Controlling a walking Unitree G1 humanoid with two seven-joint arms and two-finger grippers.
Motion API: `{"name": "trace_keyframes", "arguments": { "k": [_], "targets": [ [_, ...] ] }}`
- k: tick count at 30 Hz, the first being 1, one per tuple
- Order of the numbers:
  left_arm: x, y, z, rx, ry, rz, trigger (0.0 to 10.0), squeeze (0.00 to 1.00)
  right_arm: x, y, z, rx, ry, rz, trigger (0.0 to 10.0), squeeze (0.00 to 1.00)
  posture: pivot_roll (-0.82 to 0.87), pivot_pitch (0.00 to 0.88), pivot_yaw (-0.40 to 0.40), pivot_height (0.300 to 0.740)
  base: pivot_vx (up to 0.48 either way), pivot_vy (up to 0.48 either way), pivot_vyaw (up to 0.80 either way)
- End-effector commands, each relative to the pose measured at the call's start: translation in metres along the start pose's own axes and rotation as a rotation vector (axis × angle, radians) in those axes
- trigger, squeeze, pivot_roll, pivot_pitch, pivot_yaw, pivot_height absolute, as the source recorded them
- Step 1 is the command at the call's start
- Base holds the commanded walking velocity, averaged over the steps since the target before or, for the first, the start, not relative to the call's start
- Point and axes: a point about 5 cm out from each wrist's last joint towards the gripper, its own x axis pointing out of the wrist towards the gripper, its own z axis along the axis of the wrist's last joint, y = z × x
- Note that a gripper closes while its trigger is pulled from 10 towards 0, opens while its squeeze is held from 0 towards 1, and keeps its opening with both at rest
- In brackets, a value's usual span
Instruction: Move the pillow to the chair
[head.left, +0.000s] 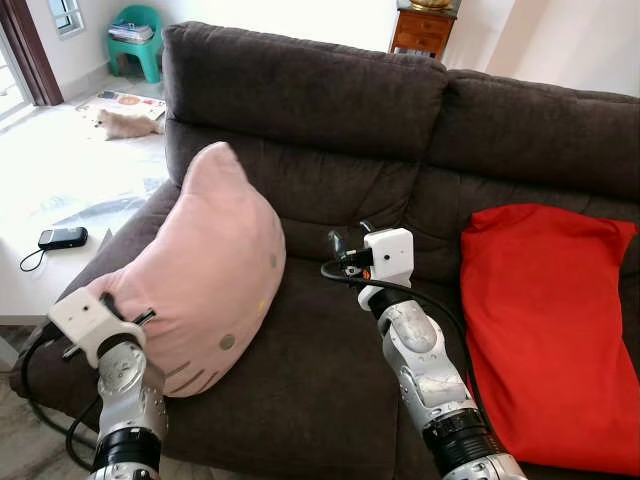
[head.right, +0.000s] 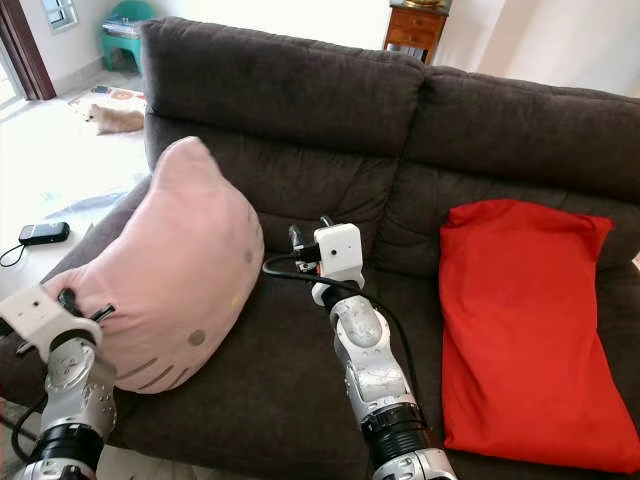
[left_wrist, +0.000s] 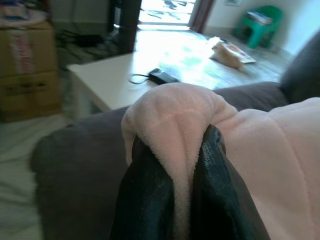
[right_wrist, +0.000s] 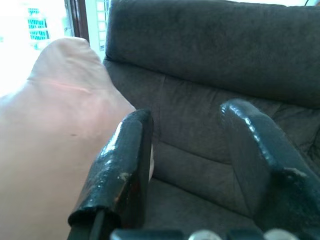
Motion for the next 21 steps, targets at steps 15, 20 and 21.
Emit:
{"name": "trace_keyframes", "arguments": {
  "k": [15, 20, 21],
  "targets": [
    [-0.008, -0.036, 0.003, -0.014, 0.015, -0.162, 10.0, 0.0, 0.0, -0.004, 0.004, 0.006, -0.013, -0.013, 10.0, 0.0, 0.0, 0.0, -0.111, 0.74, 0.0, 0.0, 0.0],
    [-0.016, -0.056, 0.009, 0.029, -0.046, -0.308, 10.0, 0.0, 0.0, -0.005, 0.005, 0.005, -0.018, -0.019, 10.0, 0.0, -0.01, 0.0, -0.11, 0.74, 0.0, 0.0, 0.0],
    [-0.017, -0.057, 0.009, 0.031, -0.049, -0.319, 10.0, 0.0, 0.0, -0.005, 0.005, 0.005, -0.018, -0.02, 10.0, 0.0, -0.01, 0.0, -0.11, 0.74, 0.0, 0.0, 0.0]
  ]
}}
